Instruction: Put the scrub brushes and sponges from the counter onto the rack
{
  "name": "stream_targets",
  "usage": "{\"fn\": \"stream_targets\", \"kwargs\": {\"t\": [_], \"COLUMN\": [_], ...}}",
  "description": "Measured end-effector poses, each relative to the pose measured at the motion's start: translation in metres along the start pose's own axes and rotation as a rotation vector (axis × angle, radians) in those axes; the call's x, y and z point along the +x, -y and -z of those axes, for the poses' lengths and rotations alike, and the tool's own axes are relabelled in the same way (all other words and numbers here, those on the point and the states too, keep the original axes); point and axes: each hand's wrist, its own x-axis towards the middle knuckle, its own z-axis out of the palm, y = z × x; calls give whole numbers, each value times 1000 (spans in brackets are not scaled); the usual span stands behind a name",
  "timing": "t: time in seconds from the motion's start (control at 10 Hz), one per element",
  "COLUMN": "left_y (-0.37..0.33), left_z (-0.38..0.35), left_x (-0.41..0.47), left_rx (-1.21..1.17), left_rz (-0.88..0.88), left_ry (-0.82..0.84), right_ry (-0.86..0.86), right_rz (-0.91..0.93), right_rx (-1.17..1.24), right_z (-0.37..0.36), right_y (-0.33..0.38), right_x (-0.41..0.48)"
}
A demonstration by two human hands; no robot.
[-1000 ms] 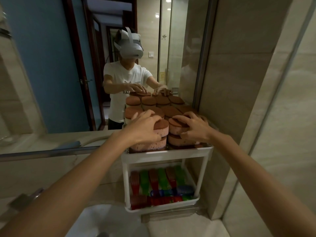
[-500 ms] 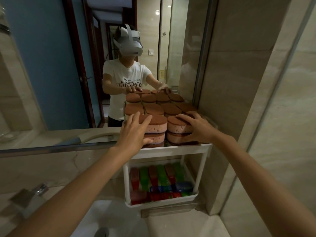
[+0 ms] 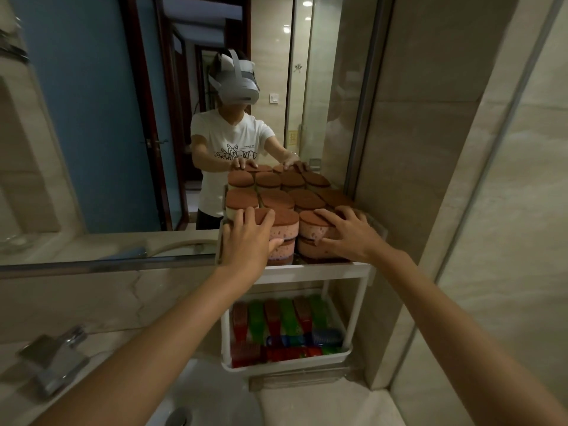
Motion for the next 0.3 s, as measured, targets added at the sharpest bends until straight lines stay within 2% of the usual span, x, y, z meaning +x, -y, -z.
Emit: {"fn": "stream_targets", "kwargs": {"t": [0.2,0.3], "left_y": [-3,-5], "left_z": [13,23], "left_x": [-4,-8], "left_rx": [25,-36], "left_rz": [17,12], "left_ry": [78,38], "right_ry": [-59,-254], "right_rz": [28,116], "right_rx": [-52,-24], "right_z": [2,1], "right_y": [11,27], "right_x": [-10,-19]}}
